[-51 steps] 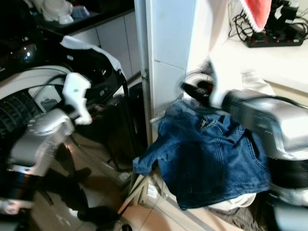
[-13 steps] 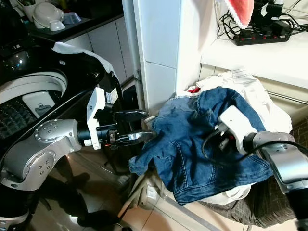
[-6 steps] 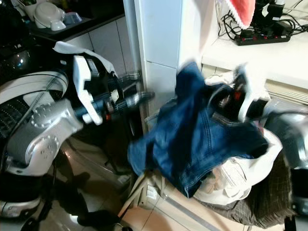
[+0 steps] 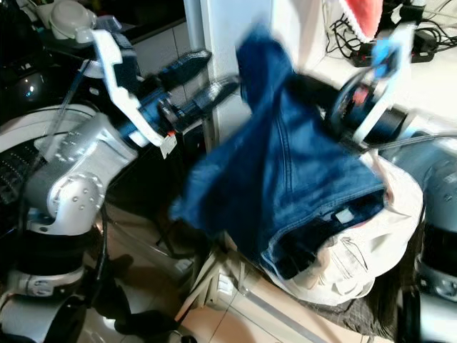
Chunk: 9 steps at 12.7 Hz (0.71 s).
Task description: Clothes washing
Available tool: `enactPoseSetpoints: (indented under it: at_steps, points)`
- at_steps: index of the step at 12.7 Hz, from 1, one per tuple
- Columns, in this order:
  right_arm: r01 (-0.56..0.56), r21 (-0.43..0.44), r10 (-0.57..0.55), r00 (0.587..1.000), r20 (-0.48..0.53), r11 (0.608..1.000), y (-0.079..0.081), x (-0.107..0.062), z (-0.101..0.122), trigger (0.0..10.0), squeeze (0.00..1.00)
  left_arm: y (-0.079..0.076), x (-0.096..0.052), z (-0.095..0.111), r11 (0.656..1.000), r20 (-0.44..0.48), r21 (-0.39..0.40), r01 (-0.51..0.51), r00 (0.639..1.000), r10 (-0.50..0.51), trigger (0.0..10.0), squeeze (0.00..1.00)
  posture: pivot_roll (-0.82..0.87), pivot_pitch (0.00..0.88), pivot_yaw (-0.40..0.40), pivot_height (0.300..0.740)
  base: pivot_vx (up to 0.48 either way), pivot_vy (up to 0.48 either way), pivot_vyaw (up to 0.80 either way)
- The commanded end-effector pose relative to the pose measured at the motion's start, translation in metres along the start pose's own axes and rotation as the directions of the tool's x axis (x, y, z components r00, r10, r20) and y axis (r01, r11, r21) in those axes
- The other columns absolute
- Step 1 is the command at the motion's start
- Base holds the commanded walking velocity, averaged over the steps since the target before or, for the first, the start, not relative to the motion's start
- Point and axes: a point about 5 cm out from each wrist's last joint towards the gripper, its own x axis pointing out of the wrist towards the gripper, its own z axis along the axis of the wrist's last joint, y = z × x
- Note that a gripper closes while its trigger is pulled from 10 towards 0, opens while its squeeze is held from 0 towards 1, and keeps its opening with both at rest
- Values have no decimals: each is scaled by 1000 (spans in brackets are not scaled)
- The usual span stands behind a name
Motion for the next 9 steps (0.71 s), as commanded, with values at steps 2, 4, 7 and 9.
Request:
enactPoseSetpoints:
  at_steps: [2,4,7,9]
  points:
    - [-61,20,60,995,77,998,11,5,14,0,0,-8,3,-12,998,-41,-50,32,999,-34,10000,1000,-40,0,93,740,0,0,0]
    - [-89,41,86,992,90,995,16,9,14,0,0,-16,8,-18,994,-35,-89,61,997,-65,10000,1000,-42,0,91,740,0,0,0]
    - [-113,73,107,991,78,991,25,19,9,0,0,-30,16,-27,990,-39,-102,98,994,-102,10000,0,-42,0,88,740,0,0,0]
    - [-110,78,105,992,72,991,27,22,7,0,0,-40,19,-34,984,-33,-120,129,990,-134,10000,0,-40,0,86,740,0,0,0]
